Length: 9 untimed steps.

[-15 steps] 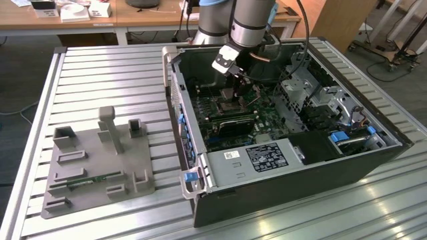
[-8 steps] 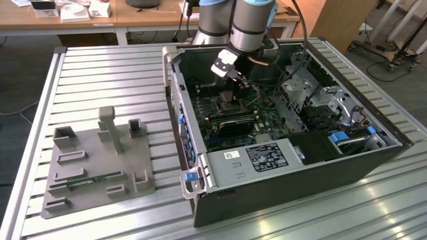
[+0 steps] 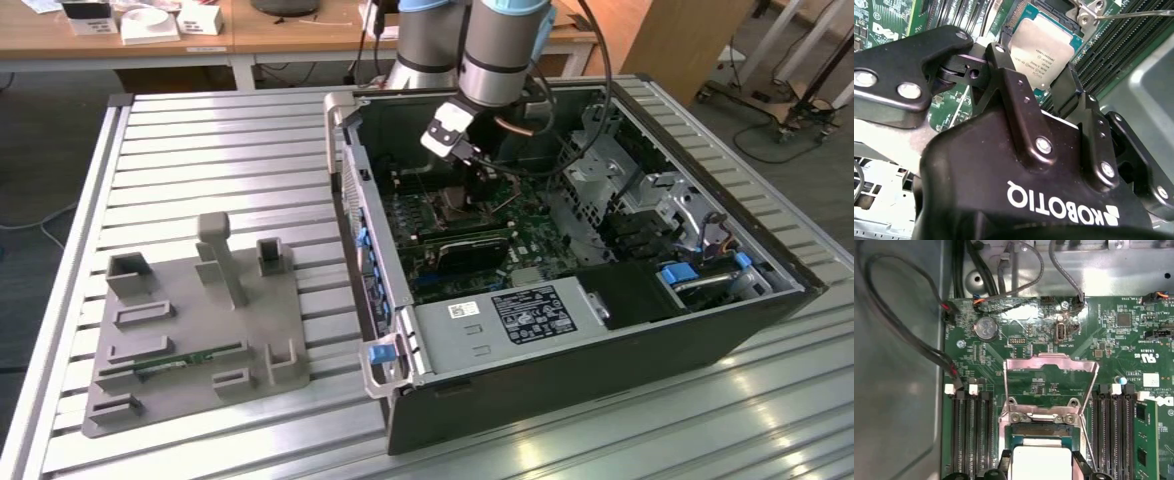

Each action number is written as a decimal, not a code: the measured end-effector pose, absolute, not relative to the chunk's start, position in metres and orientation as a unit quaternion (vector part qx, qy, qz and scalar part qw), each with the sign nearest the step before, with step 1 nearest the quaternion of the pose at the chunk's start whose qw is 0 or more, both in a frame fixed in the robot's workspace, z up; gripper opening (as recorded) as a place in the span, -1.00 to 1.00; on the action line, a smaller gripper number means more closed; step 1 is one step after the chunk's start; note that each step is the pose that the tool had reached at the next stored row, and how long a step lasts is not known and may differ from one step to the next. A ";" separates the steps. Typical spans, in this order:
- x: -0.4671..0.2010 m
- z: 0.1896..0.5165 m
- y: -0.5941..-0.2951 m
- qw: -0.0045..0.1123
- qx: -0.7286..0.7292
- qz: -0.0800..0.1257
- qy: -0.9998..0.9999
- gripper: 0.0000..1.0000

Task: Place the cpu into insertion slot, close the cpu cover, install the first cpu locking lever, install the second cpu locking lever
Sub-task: 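Place the cpu into insertion slot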

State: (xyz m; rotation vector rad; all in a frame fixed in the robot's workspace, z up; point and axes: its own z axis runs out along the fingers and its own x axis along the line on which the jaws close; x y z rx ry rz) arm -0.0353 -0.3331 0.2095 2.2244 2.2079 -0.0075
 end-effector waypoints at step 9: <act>-0.035 0.206 -0.333 0.005 0.711 -0.004 0.703 0.09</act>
